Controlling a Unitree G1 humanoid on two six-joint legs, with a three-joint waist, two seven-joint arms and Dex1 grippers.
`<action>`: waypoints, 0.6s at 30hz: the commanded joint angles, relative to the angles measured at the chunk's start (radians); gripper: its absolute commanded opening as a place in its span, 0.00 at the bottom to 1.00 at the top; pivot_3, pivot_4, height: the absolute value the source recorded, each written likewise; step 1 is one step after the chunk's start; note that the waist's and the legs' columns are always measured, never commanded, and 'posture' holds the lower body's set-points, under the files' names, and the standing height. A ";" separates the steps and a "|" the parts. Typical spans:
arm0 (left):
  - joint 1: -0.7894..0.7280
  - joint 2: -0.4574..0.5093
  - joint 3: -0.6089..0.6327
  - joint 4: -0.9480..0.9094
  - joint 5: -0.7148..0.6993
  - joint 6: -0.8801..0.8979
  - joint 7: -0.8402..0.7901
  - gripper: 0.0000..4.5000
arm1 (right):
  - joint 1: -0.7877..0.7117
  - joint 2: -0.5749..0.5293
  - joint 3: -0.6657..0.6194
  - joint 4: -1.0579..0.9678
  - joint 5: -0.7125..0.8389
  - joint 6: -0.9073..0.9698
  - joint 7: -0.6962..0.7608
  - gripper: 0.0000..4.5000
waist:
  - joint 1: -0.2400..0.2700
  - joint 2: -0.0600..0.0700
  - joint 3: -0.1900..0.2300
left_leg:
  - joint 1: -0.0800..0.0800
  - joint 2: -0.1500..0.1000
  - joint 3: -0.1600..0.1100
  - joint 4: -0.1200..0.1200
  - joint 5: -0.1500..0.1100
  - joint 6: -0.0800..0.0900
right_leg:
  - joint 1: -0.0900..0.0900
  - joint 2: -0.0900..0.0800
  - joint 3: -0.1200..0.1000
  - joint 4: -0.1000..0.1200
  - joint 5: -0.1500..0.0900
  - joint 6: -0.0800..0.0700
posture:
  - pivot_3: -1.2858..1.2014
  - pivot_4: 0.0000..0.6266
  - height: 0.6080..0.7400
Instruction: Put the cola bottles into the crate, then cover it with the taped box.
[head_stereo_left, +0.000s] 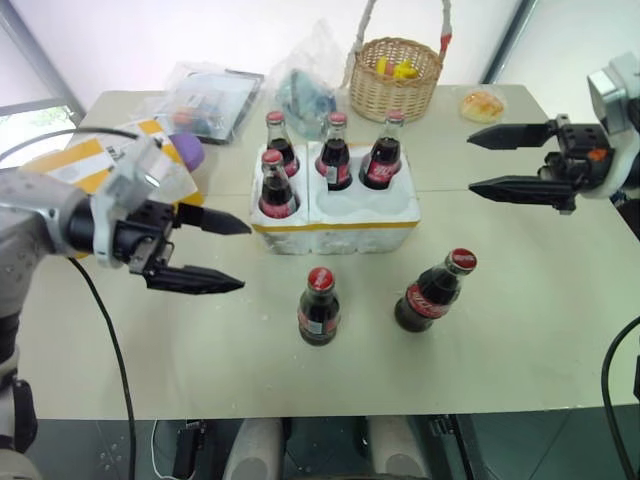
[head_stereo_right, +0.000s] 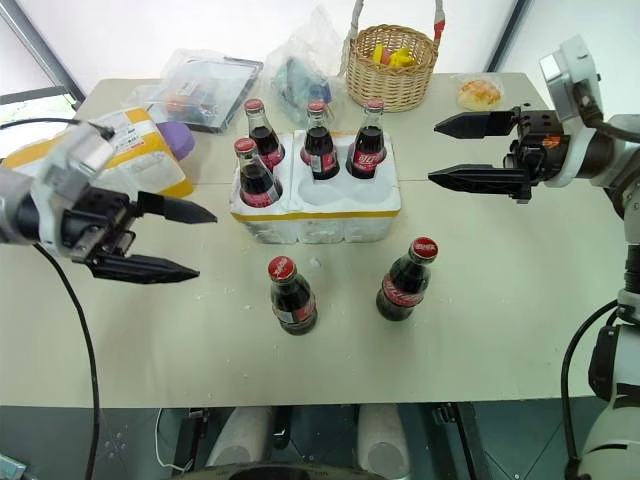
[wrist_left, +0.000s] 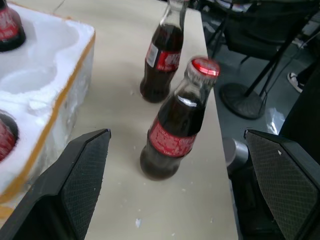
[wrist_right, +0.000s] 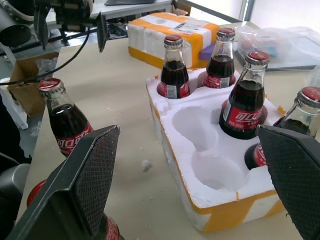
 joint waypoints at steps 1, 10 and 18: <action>0.021 -0.006 0.000 -0.037 0.001 -0.038 0.033 0.99 | 0.004 -0.034 -0.039 -0.019 0.003 -0.011 0.007 1.00 | 0.000 0.000 0.000 | 0.000 0.000 0.000 0.000 0.000 0.000 | 0.000 0.000 0.000 0.000 0.000 0.000 | 0.52 0.24 0.98; 0.089 -0.077 -0.133 -0.050 0.089 -0.171 0.074 0.99 | 0.001 -0.128 -0.022 0.003 0.009 -0.006 0.127 1.00 | 0.003 0.000 0.000 | 0.000 0.000 0.000 0.000 0.000 0.000 | 0.000 0.000 0.000 0.000 0.000 0.000 | 0.52 0.24 0.98; 0.068 -0.158 -0.255 0.002 0.186 -0.277 0.081 0.99 | -0.038 -0.200 0.041 -0.023 0.082 0.005 0.134 1.00 | 0.000 0.000 0.000 | 0.001 0.000 0.000 0.000 0.000 0.000 | 0.000 0.000 0.000 0.000 0.000 0.000 | 0.52 0.24 0.98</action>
